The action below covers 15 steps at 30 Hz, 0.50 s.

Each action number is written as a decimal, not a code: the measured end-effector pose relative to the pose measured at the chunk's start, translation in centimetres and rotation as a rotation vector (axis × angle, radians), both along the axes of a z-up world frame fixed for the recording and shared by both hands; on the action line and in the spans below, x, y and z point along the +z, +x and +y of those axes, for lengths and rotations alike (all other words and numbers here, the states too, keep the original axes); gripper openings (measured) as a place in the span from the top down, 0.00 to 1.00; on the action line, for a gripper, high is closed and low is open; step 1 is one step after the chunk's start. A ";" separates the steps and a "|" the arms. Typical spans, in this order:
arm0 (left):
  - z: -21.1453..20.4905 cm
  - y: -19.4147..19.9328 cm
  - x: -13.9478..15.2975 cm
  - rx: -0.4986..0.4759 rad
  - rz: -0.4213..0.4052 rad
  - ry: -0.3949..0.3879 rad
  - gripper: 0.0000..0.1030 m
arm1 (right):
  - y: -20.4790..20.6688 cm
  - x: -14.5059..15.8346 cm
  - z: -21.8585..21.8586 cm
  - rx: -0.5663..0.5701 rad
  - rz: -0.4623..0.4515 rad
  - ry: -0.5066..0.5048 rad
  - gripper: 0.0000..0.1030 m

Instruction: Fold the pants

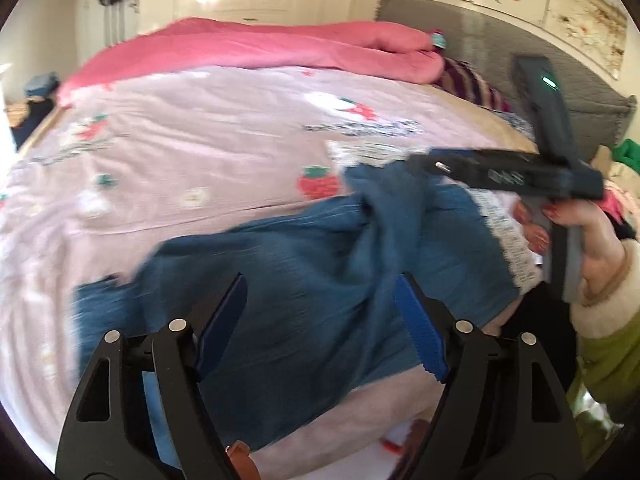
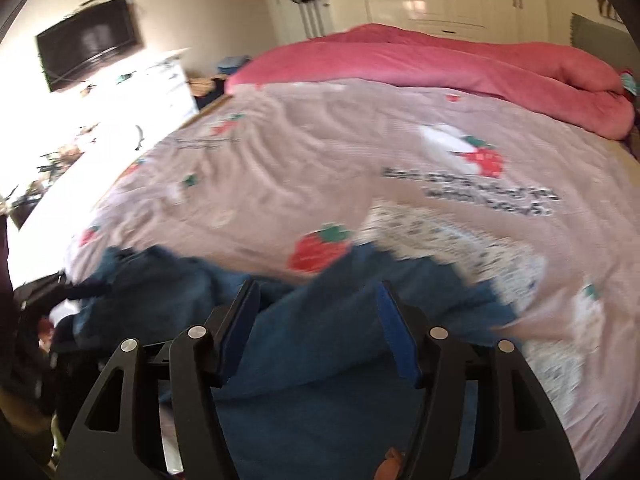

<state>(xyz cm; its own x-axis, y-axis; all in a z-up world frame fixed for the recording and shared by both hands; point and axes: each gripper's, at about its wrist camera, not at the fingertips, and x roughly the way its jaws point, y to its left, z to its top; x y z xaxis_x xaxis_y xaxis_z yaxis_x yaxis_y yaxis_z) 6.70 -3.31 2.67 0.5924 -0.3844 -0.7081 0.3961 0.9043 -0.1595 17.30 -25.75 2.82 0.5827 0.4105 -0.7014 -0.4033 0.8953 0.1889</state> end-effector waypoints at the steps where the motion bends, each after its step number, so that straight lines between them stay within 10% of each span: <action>1: -0.9 0.4 -0.2 -0.020 0.008 -0.013 0.33 | 1.1 0.1 -0.5 -0.014 0.004 -0.011 0.39; 15: -5.4 1.9 -4.8 -0.171 0.089 -0.103 0.47 | 11.7 -2.9 1.4 0.001 0.124 -0.148 0.31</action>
